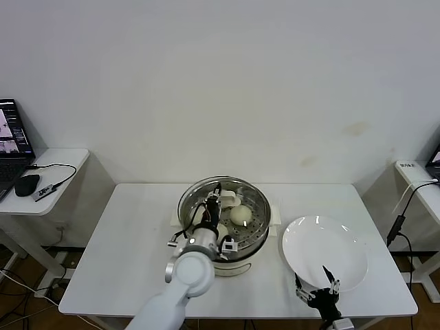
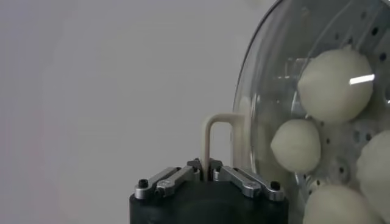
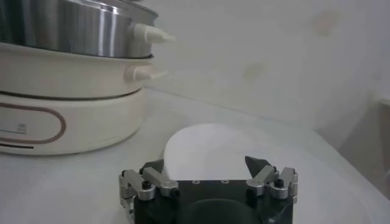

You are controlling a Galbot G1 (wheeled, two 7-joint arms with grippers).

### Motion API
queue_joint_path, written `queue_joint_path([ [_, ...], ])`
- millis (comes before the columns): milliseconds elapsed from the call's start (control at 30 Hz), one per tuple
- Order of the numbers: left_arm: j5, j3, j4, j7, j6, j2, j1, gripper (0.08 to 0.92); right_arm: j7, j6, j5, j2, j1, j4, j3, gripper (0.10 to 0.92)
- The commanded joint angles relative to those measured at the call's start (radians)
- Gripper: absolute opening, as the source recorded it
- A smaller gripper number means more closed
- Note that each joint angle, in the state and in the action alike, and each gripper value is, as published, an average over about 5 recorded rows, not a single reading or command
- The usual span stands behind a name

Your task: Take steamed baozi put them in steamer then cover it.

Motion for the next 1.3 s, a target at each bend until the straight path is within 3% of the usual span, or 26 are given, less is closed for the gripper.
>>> queue_joint_path([
  [33,0.039,0.013,0.034,0.004,-0.002,-0.041,-0.006,0.146,0.0,0.002,-0.002,-0.001,-0.001,-0.002,-0.001,0.823],
  [767,0.046,-0.014,0.032,-0.029,-0.023,-0.063,0.034,0.149,0.0,0.004,-0.003,-0.002,-0.003,-0.006,-0.01,0.823],
  [867,0.045,-0.018,0.018,-0.035,-0.024,-0.061,0.046,0.191,0.0,0.004,-0.004,-0.002,-0.003,-0.005,-0.012,0.823],
  [1300,0.015,-0.044,-0.192,-0.062,-0.045,0.008,0.193,0.566,0.001,0.007,-0.011,0.0,-0.007,-0.005,-0.022,0.823],
])
